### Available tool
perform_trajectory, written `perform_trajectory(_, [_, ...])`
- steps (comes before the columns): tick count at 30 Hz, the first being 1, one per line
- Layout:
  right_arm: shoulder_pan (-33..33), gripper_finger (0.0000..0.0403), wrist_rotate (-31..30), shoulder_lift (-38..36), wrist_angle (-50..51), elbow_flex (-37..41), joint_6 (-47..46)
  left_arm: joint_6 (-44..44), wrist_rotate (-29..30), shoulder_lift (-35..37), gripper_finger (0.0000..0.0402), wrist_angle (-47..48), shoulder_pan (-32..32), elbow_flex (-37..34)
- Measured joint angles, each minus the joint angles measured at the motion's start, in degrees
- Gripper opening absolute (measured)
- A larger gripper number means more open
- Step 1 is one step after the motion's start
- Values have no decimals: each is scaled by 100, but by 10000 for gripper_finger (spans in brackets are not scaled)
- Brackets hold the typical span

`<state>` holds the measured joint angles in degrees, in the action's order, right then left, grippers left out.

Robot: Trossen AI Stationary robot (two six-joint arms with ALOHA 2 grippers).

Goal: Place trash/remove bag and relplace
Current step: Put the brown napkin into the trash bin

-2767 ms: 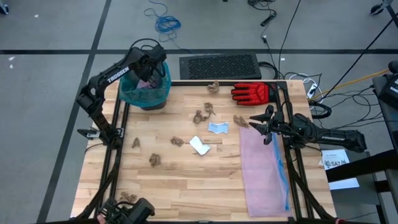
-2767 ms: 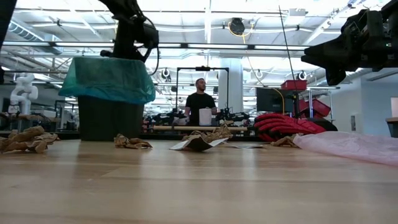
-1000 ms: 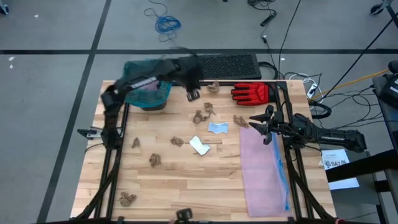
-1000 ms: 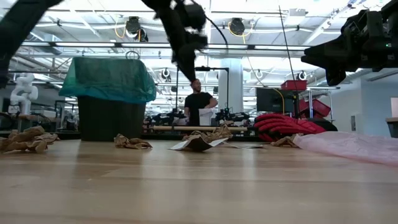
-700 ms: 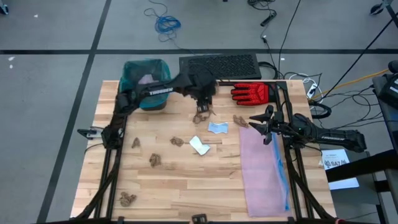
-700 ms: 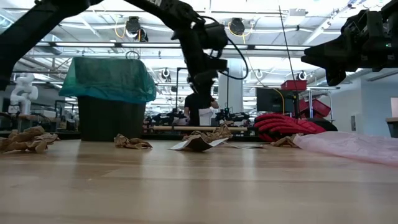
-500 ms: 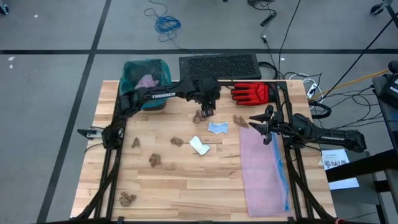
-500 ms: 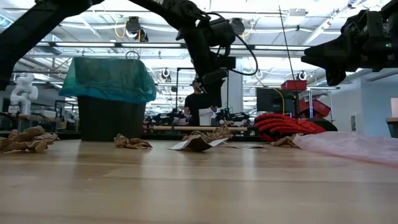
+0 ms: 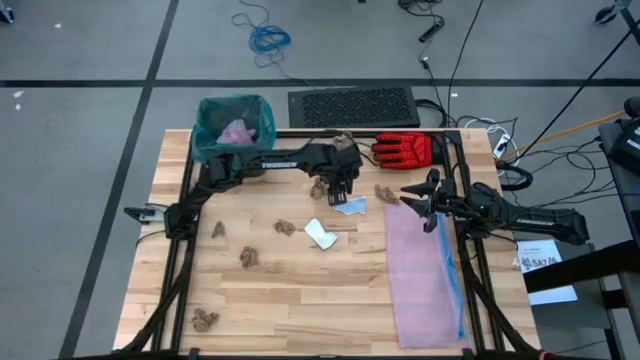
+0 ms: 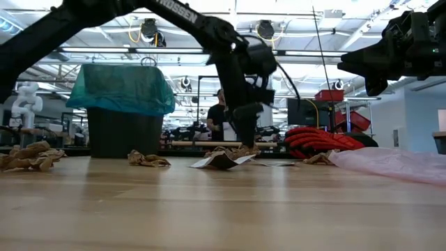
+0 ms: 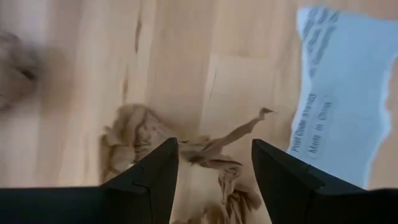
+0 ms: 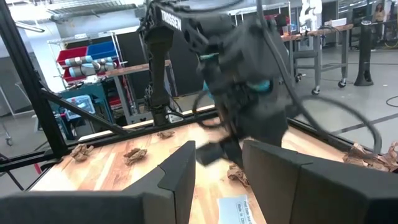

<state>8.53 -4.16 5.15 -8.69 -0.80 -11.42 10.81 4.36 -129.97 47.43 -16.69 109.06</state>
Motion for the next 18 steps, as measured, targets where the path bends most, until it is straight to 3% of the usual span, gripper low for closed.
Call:
perform_trajectory(5, [1, 128, 0, 2, 26, 0, -11, 1, 243, -86, 160, -39, 65, 0])
perform_trajectory(11, [-1, 128, -2, 1, 35, 0, -11, 57, 280, 285, 19, -95, 189, 2])
perform_trajectory(18, [0, 128, 0, 1, 39, 0, -11, 158, 595, 979, 4, 43, 265, 4])
